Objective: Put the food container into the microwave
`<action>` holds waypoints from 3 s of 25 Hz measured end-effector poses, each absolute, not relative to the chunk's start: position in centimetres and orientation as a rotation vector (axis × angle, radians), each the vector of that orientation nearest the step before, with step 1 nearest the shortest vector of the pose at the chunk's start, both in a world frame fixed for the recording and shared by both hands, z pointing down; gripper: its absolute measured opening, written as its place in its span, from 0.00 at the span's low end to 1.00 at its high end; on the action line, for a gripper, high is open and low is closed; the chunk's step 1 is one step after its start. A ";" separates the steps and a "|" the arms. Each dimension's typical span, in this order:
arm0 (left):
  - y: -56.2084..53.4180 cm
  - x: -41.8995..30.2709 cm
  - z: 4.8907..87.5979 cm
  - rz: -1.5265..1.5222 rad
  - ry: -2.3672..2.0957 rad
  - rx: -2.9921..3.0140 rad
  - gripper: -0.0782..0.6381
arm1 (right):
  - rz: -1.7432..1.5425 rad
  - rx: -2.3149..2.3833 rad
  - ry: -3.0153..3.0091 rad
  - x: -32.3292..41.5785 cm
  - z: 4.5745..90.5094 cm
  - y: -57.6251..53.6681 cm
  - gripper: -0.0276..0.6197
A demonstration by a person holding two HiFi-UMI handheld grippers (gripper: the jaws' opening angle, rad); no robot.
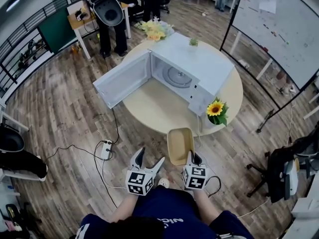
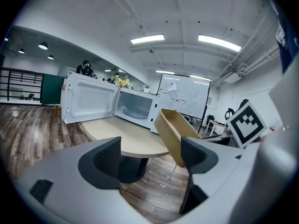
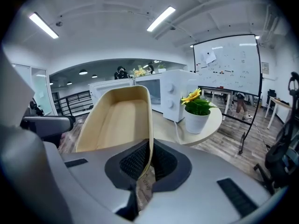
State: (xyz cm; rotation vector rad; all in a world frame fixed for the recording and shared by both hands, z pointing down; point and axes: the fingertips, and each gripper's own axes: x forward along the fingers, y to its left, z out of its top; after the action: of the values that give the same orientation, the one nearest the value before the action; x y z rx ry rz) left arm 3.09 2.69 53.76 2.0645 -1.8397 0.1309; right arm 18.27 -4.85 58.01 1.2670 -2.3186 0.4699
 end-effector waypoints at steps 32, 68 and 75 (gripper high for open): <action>-17.1 -10.9 55.5 0.232 -1.508 2.320 0.67 | 0.560 1.558 -2.078 5.4 59.3 -18.0 0.07; -27.3 -14.8 55.5 0.253 -1.488 2.319 0.66 | 0.549 1.591 -1.960 0.0 58.6 -35.4 0.07; -28.9 -15.0 55.6 0.264 -1.517 2.298 0.65 | 0.554 1.628 -1.964 -0.8 59.0 -39.2 0.07</action>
State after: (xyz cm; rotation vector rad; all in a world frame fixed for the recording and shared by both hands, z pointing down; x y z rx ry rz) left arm -14.97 -28.91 55.61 2.2981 -1.5172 0.2636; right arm -0.76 -39.15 59.04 1.6283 -1.9643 0.5543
